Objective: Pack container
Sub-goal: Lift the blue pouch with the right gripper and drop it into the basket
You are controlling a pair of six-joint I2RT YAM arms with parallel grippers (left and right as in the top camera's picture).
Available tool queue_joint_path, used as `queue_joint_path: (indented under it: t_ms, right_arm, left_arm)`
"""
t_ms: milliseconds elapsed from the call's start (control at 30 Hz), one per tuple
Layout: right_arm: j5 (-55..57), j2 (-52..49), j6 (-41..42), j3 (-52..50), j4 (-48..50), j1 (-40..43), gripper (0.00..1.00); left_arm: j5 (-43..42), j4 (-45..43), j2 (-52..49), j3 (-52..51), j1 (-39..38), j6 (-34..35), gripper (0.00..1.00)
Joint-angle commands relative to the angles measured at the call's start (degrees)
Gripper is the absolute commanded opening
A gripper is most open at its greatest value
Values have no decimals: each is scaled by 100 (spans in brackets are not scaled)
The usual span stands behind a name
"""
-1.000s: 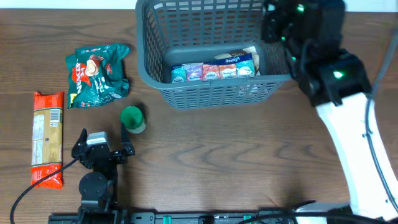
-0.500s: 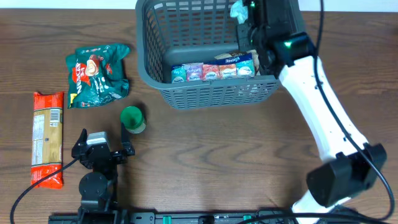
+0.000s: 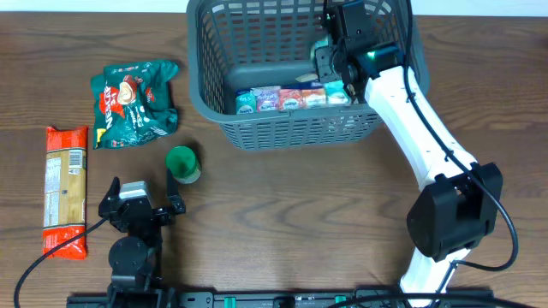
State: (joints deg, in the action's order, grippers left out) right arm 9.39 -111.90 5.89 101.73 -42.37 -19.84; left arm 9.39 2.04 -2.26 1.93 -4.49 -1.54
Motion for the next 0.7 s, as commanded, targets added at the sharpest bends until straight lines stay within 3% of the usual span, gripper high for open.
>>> queue_joint_path:
  t_ms: [0,267,667]
  right_arm:
    - [4,59,92,136,44,4,99]
    - [2,90,92,822,-149,-9,99]
    - [1436,111,590,3620,-1843,616,99]
  left_arm:
    - [66,107,-17,-170,35,-37,99]
    - [66,107,-17,-170,35,-37,99]
    - [66,107,-17,-170,35,-37,99]
